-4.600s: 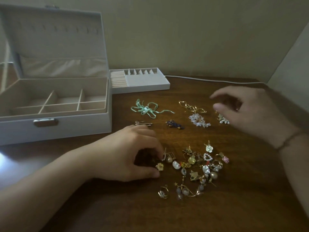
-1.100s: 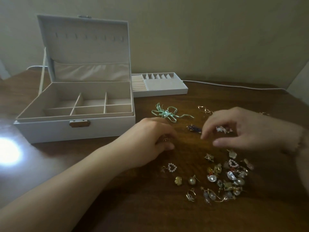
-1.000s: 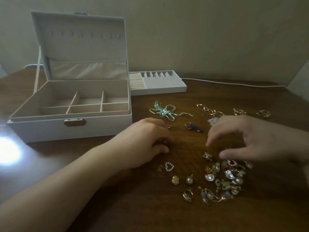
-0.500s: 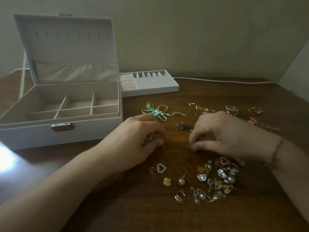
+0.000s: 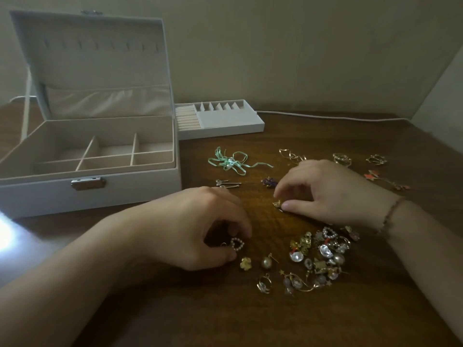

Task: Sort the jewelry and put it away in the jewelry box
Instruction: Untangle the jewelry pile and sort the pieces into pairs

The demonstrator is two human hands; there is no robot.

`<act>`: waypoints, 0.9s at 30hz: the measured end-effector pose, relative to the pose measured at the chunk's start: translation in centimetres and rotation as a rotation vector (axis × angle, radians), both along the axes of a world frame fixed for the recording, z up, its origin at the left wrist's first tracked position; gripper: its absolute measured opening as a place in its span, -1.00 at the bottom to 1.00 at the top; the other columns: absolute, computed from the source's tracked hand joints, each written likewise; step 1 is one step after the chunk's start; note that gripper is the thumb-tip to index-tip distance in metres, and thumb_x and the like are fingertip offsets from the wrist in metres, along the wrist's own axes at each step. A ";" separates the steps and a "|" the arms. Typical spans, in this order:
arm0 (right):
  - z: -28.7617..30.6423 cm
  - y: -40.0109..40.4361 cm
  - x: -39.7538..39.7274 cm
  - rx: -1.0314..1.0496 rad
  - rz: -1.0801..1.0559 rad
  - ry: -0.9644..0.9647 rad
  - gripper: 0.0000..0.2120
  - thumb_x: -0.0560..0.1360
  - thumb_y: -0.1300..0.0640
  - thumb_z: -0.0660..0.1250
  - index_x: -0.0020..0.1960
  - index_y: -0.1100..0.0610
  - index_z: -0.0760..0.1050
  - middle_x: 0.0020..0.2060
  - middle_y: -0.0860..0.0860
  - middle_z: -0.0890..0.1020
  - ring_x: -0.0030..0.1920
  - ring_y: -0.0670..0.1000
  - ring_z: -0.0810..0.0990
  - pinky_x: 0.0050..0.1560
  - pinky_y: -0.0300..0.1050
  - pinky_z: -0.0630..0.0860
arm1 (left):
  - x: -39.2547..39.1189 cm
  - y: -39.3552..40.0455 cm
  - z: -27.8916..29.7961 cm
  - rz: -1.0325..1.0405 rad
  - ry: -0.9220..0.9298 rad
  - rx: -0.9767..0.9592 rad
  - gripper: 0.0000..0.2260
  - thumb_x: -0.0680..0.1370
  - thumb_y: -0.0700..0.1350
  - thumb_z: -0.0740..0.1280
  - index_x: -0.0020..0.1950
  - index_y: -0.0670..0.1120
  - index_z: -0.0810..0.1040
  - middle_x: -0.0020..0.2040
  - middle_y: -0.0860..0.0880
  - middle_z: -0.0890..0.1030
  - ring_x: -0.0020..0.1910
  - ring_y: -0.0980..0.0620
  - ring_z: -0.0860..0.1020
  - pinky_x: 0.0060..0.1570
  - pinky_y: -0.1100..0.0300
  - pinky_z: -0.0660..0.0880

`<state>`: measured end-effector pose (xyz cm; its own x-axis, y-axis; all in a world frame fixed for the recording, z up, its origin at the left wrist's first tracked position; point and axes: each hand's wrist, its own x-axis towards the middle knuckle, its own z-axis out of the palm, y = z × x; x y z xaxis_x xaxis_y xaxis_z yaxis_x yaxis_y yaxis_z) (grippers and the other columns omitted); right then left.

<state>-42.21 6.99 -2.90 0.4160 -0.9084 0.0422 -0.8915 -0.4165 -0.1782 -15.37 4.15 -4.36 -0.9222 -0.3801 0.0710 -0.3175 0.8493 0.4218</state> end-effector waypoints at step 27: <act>2.5 1.4 -4.7 0.398 -0.009 -0.025 -0.79 0.44 0.02 0.46 0.00 -0.25 0.58 -0.12 -0.34 0.59 -0.06 -0.30 0.55 -0.15 -0.38 0.47 | 0.0 -0.2 -0.4 -0.003 0.030 -0.017 -0.73 0.50 -0.08 0.46 0.18 0.12 0.62 -0.06 0.30 0.51 -0.03 0.13 0.58 -0.10 0.28 0.55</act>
